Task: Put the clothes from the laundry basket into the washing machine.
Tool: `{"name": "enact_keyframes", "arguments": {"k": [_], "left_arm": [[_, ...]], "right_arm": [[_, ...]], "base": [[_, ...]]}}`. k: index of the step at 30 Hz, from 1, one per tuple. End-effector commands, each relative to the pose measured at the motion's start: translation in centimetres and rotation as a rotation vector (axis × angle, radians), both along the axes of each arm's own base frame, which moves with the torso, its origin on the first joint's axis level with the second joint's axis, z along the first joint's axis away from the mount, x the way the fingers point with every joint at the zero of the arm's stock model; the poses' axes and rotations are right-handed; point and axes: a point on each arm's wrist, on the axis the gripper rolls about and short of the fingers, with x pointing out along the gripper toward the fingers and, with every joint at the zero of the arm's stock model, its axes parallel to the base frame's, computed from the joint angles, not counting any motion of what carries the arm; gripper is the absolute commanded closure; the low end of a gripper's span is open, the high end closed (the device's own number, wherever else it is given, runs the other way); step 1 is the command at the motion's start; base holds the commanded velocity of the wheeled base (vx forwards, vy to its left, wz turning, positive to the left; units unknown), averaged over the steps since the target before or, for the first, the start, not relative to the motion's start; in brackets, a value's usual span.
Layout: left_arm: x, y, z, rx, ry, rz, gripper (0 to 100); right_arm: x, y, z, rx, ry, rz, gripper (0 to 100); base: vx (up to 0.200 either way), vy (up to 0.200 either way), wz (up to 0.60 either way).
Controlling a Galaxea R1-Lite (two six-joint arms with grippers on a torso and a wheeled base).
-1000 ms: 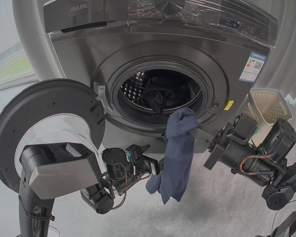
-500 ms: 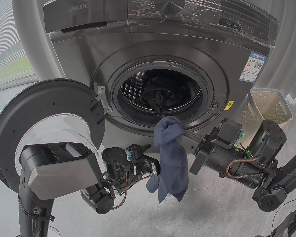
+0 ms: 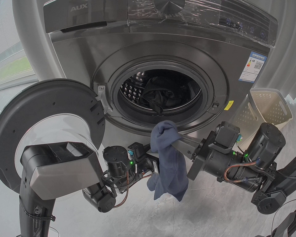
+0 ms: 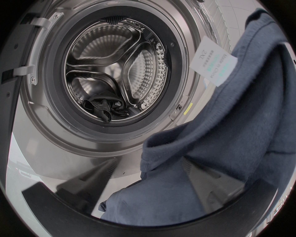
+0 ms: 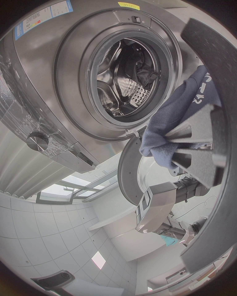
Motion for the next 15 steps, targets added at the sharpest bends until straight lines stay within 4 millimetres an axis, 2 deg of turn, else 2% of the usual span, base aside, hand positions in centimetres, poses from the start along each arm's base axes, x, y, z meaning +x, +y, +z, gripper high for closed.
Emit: {"name": "enact_keyframes", "arguments": {"k": [1,7,11,15], "left_arm": [[0.6,-0.1,-0.5,-0.001,-0.001,0.006,100],[1.6,-0.5,0.3,-0.037,-0.039,0.023,100],[2.3,0.2,1.3,-0.054,-0.067,0.049,100],[1.9,1.1,3.7,-0.082,-0.103,0.061,100]], "right_arm": [[-0.3,0.1,0.0,-0.001,0.0,0.009,100],[-1.0,-0.7,0.1,-0.001,0.0,0.008,100],[-1.7,-1.9,0.4,0.003,-0.005,-0.006,100],[-2.0,-3.7,0.6,0.005,-0.005,-0.046,100]], "base": [[0.0,0.0,0.0],[0.0,0.0,0.0],[0.0,0.0,0.0],[0.0,0.0,0.0]]}}
